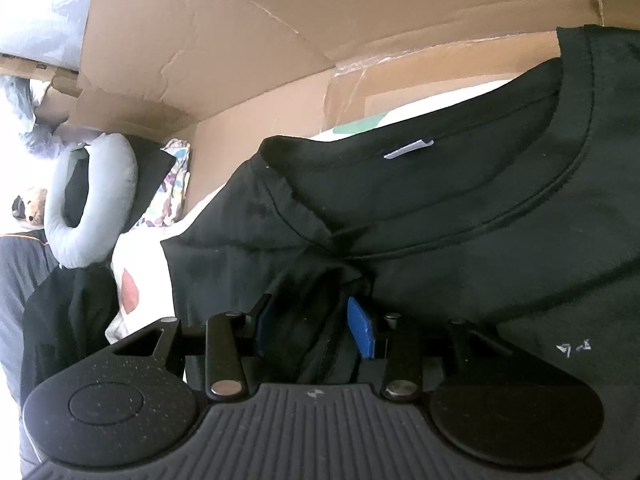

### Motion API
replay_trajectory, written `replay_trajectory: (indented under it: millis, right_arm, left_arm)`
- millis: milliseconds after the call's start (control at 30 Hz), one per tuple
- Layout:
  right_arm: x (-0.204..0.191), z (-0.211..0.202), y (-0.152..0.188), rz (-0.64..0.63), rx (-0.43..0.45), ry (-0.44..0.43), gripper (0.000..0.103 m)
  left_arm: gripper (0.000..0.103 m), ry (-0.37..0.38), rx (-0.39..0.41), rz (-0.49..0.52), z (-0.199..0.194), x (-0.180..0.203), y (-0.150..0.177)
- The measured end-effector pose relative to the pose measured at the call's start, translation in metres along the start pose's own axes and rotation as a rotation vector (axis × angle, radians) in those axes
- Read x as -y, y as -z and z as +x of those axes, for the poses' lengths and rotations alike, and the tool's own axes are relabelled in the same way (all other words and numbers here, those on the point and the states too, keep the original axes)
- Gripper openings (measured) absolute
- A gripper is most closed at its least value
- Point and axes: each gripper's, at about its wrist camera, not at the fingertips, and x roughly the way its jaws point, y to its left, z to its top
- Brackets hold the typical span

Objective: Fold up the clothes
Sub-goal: 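Grasp the T-shirt collar with the right gripper while the left gripper presses the body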

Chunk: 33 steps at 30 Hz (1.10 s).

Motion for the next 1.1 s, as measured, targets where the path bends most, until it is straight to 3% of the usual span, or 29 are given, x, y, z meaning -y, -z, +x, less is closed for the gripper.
replay_trajectory:
  millis: [100, 300, 433, 567, 633, 733, 1100]
  right_arm:
    - [0.005, 0.000, -0.004, 0.045, 0.004, -0.031, 0.046]
    - [0.017, 0.000, -0.008, 0.102, -0.012, -0.063, 0.042]
    - [0.024, 0.003, -0.011, 0.141, -0.012, -0.074, 0.030]
    - [0.030, 0.005, -0.015, 0.166, -0.016, -0.064, 0.010]
    - [0.031, 0.004, -0.016, 0.167, -0.009, -0.061, 0.002]
    - [0.029, -0.001, -0.017, 0.145, 0.007, -0.061, 0.000]
    - [0.020, -0.027, -0.028, 0.101, 0.079, -0.023, 0.000]
  left_arm:
    - [0.034, 0.010, -0.012, 0.030, 0.009, 0.019, 0.001]
    - [0.037, -0.018, -0.070, 0.060, 0.030, 0.033, 0.010]
    - [0.037, -0.018, -0.082, 0.081, 0.041, 0.038, 0.017]
    - [0.036, -0.025, -0.084, 0.092, 0.046, 0.043, 0.020]
    - [0.013, -0.020, -0.088, 0.107, 0.047, 0.045, 0.020]
    - [0.002, -0.008, -0.082, 0.121, 0.043, 0.044, 0.020]
    - [0.002, 0.077, -0.086, 0.082, 0.022, 0.027, 0.023]
